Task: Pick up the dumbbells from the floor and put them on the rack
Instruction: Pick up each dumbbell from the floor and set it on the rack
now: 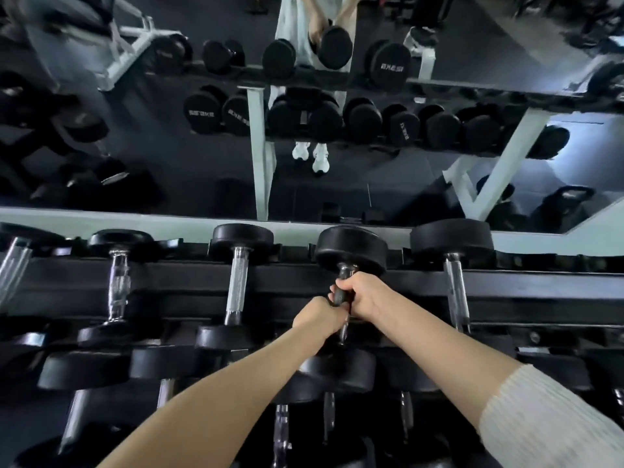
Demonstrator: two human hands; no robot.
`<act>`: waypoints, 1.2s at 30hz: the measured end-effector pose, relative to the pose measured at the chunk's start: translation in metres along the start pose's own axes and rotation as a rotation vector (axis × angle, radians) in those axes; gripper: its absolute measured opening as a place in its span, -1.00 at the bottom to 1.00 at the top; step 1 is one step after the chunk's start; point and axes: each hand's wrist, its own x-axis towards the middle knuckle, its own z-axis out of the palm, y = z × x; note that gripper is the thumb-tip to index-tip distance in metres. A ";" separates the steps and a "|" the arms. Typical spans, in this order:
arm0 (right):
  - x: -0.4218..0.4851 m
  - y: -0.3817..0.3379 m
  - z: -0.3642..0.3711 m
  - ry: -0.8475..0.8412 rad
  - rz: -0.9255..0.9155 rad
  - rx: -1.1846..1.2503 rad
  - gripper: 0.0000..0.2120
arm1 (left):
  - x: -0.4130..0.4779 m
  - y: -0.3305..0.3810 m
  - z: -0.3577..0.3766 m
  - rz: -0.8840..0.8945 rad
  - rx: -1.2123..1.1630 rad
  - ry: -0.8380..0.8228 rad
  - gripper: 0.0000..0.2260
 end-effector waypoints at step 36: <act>-0.022 0.024 -0.059 0.094 -0.324 -0.444 -0.62 | 0.009 0.007 0.001 0.189 0.206 0.033 -0.69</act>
